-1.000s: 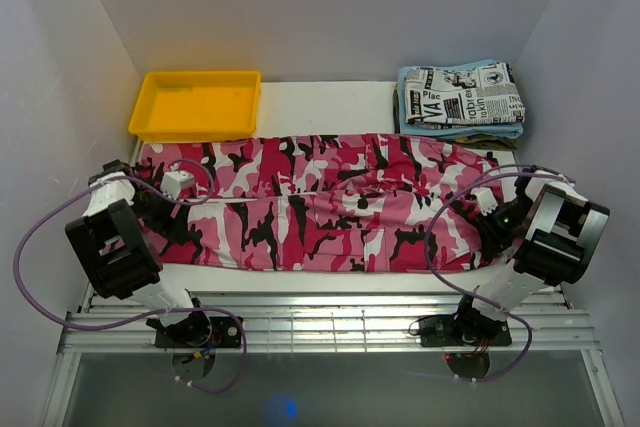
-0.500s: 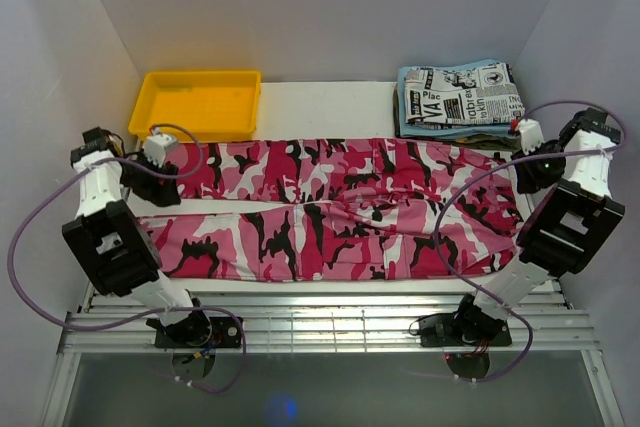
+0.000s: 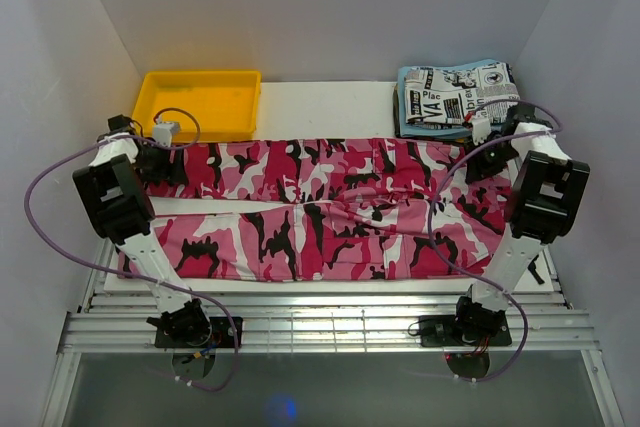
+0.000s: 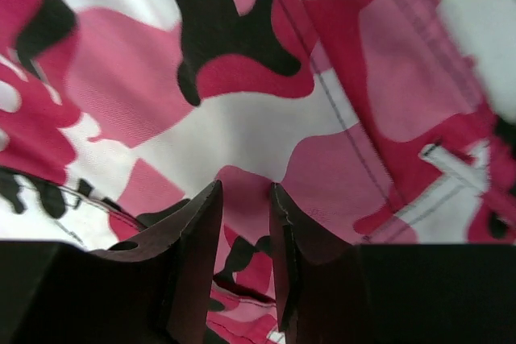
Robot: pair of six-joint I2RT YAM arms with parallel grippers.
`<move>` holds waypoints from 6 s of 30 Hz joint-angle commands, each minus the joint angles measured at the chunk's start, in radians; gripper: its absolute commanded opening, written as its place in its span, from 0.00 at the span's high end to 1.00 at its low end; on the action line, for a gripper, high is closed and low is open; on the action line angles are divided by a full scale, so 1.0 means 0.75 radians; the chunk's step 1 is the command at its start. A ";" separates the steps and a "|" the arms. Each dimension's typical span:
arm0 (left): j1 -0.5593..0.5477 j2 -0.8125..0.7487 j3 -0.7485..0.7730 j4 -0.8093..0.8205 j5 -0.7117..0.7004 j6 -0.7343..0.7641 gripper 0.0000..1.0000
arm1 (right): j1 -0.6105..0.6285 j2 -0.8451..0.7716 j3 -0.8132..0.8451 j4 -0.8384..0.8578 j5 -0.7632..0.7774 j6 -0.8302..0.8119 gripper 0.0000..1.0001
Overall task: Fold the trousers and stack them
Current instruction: Flatten the trousers out, then fold the trousers
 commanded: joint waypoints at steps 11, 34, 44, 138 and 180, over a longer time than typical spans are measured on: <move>-0.002 -0.199 -0.358 -0.049 -0.250 0.124 0.33 | -0.011 -0.119 -0.358 0.063 0.216 -0.248 0.71; 0.014 -0.131 0.417 -0.221 0.155 0.130 0.02 | -0.046 0.296 0.648 -0.287 0.001 -0.430 0.27; 0.024 -0.117 0.384 -0.165 0.124 0.085 0.02 | -0.046 0.491 0.659 -0.395 -0.023 -0.555 0.46; 0.126 0.611 1.004 -0.515 0.185 1.316 0.29 | 0.187 -0.403 -0.278 0.008 0.521 -0.480 0.92; 0.206 -0.228 0.269 1.041 0.306 0.016 1.00 | -0.204 -0.342 0.010 0.484 0.179 -0.390 0.92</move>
